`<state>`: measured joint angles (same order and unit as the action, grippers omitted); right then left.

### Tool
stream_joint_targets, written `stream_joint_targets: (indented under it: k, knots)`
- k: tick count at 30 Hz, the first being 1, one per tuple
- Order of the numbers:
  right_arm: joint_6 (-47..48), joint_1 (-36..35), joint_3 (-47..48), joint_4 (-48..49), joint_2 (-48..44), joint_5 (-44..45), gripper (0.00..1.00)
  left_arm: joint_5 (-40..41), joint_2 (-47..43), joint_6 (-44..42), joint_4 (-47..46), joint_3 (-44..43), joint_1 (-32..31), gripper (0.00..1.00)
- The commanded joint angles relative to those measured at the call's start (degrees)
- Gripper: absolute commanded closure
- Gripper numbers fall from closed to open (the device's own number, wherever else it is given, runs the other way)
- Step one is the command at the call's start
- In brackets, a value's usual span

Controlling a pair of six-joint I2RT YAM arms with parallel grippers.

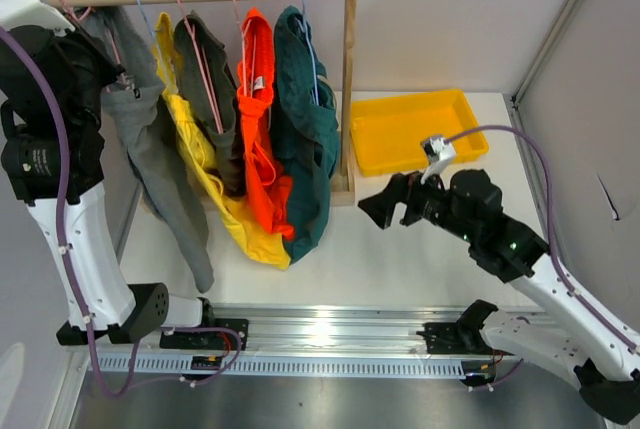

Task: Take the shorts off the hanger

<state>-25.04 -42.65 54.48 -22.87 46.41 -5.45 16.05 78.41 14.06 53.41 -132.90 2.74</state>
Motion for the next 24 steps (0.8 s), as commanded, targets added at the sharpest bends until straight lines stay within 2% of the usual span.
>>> stream_joint_targets:
  k: [1, 3, 5, 6, 8, 9, 11, 15, 19, 24]
  knots:
    - [2.8, -3.9, 10.3, 3.8, 5.9, -1.3, 0.01, -1.5, -0.4, 1.4, -9.2, -2.0, -0.5, 1.00]
    - [3.7, -8.4, 14.1, 4.1, 9.3, -0.3, 0.01, -1.6, -1.7, 1.6, -9.3, -0.8, -1.0, 1.00]
    - [6.4, -18.8, 20.9, 3.1, 15.7, 6.2, 0.01, -1.6, -3.3, 1.5, -9.3, 0.9, -1.6, 1.00]
    - [7.7, -22.9, 26.3, 2.6, 18.2, 13.3, 0.01, -1.3, -3.8, 1.4, -9.3, 1.7, -1.7, 1.00]
    - [11.1, -33.1, 32.3, 0.5, 23.9, 19.0, 0.01, -0.9, -4.9, 1.4, -9.5, 3.0, -1.8, 1.00]
    - [11.8, -35.5, 38.4, 0.0, 29.5, 21.5, 0.01, -0.9, -5.5, 1.4, -9.9, 4.5, -1.7, 1.00]
    - [12.4, -39.9, 43.8, 0.2, 34.8, 22.3, 0.01, -0.9, -7.1, 1.4, -11.6, 7.5, -1.7, 1.00]
    - [13.3, -43.5, 57.2, -0.2, 47.9, 22.8, 0.01, 0.1, -10.8, 1.3, -12.6, 12.7, -1.7, 1.00]
    - [14.3, -43.7, 69.8, -1.3, 56.2, 22.5, 0.01, -1.2, -12.7, 2.0, -12.7, 15.9, -1.7, 1.00]
    - [13.6, -42.4, 75.7, -0.3, 63.0, 22.9, 0.01, -1.6, -15.0, 2.3, -13.2, 18.6, -1.8, 1.00]
